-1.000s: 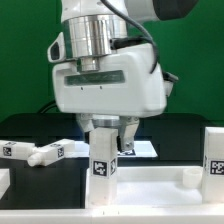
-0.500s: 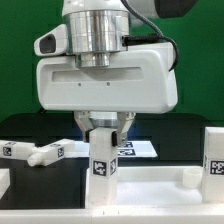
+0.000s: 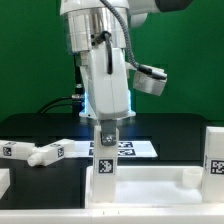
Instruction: Assemble desk
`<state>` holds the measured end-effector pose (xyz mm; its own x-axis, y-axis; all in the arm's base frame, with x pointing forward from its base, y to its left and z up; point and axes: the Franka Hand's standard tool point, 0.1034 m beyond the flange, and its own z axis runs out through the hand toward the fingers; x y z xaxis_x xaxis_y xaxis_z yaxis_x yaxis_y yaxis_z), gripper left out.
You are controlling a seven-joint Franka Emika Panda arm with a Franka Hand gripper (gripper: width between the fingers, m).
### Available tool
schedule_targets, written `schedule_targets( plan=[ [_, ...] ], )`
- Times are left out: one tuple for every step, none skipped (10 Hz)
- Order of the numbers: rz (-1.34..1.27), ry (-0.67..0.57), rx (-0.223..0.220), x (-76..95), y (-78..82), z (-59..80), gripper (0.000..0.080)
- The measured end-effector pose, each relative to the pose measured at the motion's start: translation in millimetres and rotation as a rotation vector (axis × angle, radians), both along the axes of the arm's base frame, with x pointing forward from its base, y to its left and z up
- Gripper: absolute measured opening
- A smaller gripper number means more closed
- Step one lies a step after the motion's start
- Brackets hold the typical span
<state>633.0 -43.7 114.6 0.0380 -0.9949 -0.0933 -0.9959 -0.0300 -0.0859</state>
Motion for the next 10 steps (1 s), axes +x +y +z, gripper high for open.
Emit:
schedule_targets(
  plan=[
    [-0.06,0.007,0.006,-0.2,0.8,-0.7,0.0286],
    [-0.115,0.012,0.011,-0.2,0.4,-1.0,0.0286],
    [-0.19,0.016,0.017,0.4,-0.3,-0.8,0.0286],
    [-0.259,0.015,0.021,1.3,-1.0,-0.8,0.0287],
    [-0.37,0.003,0.033,1.2,-3.0,-3.1,0.0287],
    [-0.402,0.004,0.034,0.9,-2.9,-3.0,0.0287],
    [-0.392,0.004,0.032,0.7,-3.1,-3.0,0.0289],
    [-0.393,0.005,0.032,0.6,-2.7,-3.7,0.0289],
    [-0.385,0.003,0.032,1.1,-1.2,-2.1,0.0482],
    [-0.348,-0.011,0.034,3.5,6.8,7.2,0.0593]
  ],
)
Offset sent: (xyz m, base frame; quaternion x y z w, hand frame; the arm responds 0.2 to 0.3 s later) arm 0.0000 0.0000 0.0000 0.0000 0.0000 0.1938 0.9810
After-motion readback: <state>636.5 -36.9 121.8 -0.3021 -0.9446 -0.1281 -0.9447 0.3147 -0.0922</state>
